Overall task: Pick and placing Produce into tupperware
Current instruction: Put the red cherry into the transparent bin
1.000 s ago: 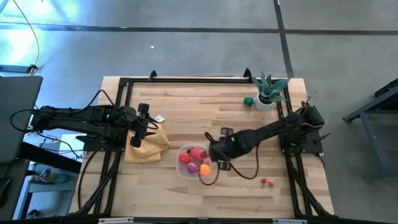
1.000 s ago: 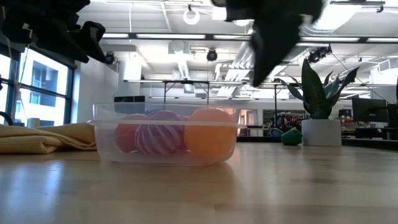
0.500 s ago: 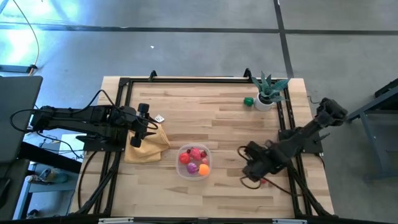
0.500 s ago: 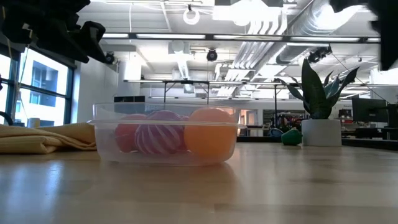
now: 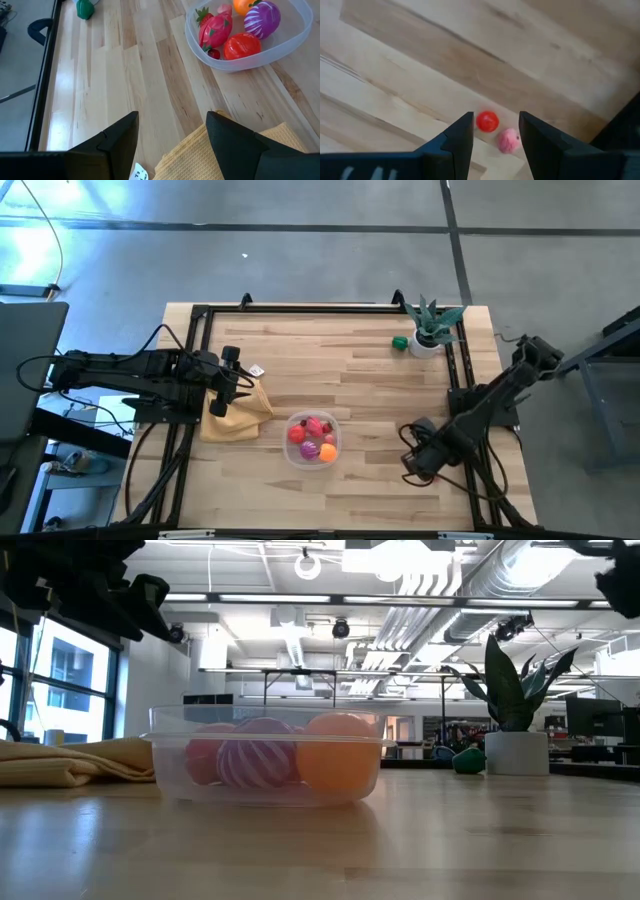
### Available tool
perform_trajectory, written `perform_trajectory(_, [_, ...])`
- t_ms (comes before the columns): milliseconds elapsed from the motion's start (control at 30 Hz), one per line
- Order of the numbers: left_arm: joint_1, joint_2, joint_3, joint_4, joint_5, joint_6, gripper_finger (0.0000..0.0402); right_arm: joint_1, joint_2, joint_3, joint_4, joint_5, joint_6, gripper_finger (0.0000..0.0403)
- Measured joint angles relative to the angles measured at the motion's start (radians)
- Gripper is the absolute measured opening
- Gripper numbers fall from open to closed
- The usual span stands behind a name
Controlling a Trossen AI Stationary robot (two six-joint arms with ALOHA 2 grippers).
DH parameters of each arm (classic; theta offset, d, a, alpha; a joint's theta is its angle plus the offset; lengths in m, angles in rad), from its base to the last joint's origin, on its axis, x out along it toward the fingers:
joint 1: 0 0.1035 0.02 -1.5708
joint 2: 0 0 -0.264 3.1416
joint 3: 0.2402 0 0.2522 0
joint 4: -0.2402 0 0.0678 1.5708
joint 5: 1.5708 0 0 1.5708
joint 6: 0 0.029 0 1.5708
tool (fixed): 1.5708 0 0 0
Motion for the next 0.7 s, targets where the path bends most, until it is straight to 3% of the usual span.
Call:
perform_trajectory(500, [0.000,0.000,0.000,0.000,0.000,0.000,0.0221,0.091,0.002,-0.209,0.302,-0.067,0.214,0.0149])
perform_trajectory(700, [0.000,0.000,0.000,0.000,0.000,0.000,0.0221,0.091,0.002,-0.262,0.385,-0.096,0.224,0.0149])
